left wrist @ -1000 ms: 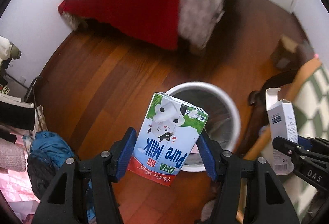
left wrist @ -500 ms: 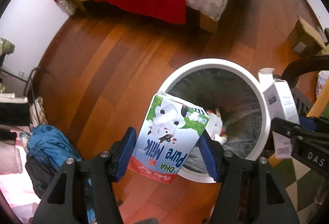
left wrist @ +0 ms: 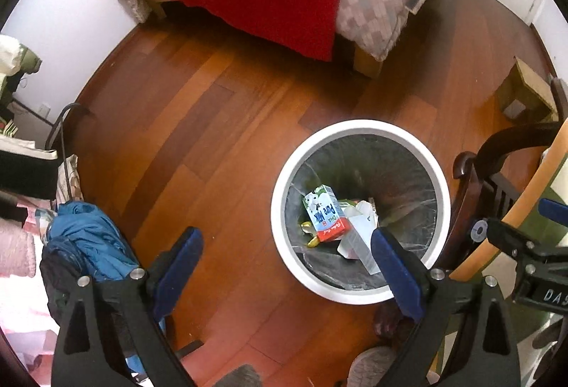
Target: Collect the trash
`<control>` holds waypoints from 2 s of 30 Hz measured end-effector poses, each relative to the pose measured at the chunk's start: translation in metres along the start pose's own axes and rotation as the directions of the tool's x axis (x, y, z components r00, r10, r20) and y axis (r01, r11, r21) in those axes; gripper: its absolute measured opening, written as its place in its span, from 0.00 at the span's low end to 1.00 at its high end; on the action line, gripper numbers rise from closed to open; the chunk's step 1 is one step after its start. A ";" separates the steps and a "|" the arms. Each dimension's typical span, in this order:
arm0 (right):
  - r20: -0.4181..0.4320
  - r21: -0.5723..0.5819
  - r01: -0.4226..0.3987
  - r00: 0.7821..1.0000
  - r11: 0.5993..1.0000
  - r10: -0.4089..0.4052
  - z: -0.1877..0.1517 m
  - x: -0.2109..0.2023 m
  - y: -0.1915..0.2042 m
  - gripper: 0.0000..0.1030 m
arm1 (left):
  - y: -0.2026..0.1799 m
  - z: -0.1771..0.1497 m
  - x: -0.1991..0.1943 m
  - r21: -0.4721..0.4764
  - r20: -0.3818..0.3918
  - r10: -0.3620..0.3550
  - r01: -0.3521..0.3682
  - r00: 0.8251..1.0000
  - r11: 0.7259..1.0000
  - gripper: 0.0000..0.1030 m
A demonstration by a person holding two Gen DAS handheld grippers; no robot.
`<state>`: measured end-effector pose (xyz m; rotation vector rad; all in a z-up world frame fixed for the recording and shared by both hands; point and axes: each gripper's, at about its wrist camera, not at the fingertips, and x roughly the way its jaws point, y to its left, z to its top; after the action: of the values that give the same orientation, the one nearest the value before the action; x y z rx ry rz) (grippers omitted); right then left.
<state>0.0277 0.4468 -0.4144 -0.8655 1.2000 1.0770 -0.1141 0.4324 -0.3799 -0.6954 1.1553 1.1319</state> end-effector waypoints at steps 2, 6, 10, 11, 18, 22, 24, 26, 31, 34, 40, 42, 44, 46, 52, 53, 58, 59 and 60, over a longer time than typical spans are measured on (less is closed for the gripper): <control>0.006 -0.009 0.013 1.000 1.000 -0.013 -0.004 -0.009 0.001 1.00 | 0.004 -0.003 -0.009 -0.005 0.011 -0.002 0.002 1.000 1.000 0.94; 0.027 -0.006 0.004 1.000 1.000 -0.004 -0.019 -0.034 0.002 1.00 | 0.011 -0.012 -0.035 -0.015 0.034 -0.001 0.001 0.999 1.000 0.94; 0.067 0.012 -0.032 0.997 0.999 0.031 -0.033 -0.068 0.003 1.00 | 0.016 -0.023 -0.069 -0.017 0.065 -0.016 0.017 0.998 1.000 0.94; 0.077 0.017 -0.041 0.996 0.999 0.039 -0.037 -0.076 0.003 1.00 | 0.020 -0.026 -0.081 -0.024 0.077 -0.025 0.027 0.997 0.999 0.94; 0.162 0.010 -0.111 0.981 0.994 0.108 -0.071 -0.151 0.008 1.00 | 0.036 -0.046 -0.152 -0.050 0.153 -0.055 0.064 0.987 0.997 0.94; 0.199 -0.011 -0.161 0.967 0.987 0.160 -0.092 -0.196 0.013 1.00 | 0.044 -0.059 -0.190 -0.057 0.190 -0.078 0.091 0.979 0.994 0.94; 0.215 -0.020 -0.187 0.959 0.982 0.187 -0.102 -0.218 0.015 1.00 | 0.048 -0.066 -0.215 -0.056 0.216 -0.089 0.104 0.972 0.993 0.94; 0.228 -0.030 -0.212 0.950 0.977 0.213 -0.113 -0.240 0.016 1.00 | 0.052 -0.072 -0.238 -0.053 0.240 -0.111 0.127 0.964 0.990 0.94; 0.251 -0.055 -0.277 0.926 0.959 0.282 -0.138 -0.300 0.015 1.00 | 0.060 -0.088 -0.291 -0.039 0.288 -0.172 0.191 0.942 0.981 0.94; 0.270 -0.080 -0.304 0.910 0.949 0.314 -0.152 -0.334 0.014 1.00 | 0.063 -0.097 -0.313 -0.030 0.296 -0.215 0.234 0.931 0.972 0.94; 0.279 -0.126 -0.354 0.884 0.927 0.376 -0.173 -0.381 0.014 1.00 | 0.069 -0.115 -0.345 -0.016 0.299 -0.300 0.319 0.906 0.948 0.94; 0.277 -0.137 -0.373 0.875 0.918 0.397 -0.180 -0.391 0.015 1.00 | 0.071 -0.119 -0.354 -0.012 0.304 -0.317 0.336 0.898 0.942 0.94; 0.273 -0.144 -0.388 0.868 0.910 0.414 -0.185 -0.400 0.017 1.00 | 0.074 -0.124 -0.362 -0.008 0.310 -0.327 0.346 0.893 0.938 0.94; 0.271 -0.156 -0.402 0.861 0.902 0.430 -0.192 -0.411 0.020 1.00 | 0.077 -0.127 -0.369 0.000 0.317 -0.340 0.359 0.885 0.933 0.94; 0.273 -0.171 -0.432 0.843 0.885 0.464 -0.199 -0.430 0.024 1.00 | 0.083 -0.133 -0.391 0.010 0.345 -0.369 0.389 0.863 0.921 0.94; 0.273 -0.174 -0.434 0.841 0.884 0.467 -0.200 -0.433 0.023 1.00 | 0.084 -0.134 -0.393 0.013 0.347 -0.370 0.390 0.862 0.921 0.94; 0.258 -0.187 -0.457 0.831 0.870 0.492 -0.203 -0.440 0.027 1.00 | 0.086 -0.139 -0.404 0.018 0.354 -0.386 0.407 0.852 0.913 0.94; 0.255 -0.188 -0.458 0.831 0.869 0.494 -0.203 -0.441 0.027 1.00 | 0.087 -0.140 -0.405 0.017 0.354 -0.389 0.410 0.850 0.912 0.94; 0.252 -0.192 -0.458 0.832 0.868 0.494 -0.202 -0.441 0.028 1.00 | 0.087 -0.140 -0.405 0.017 0.353 -0.392 0.413 0.850 0.911 0.94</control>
<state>-0.0676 0.1850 -0.0161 -0.4726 1.1287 1.6422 -0.2426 0.2045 -0.0291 -0.7076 0.6334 0.8850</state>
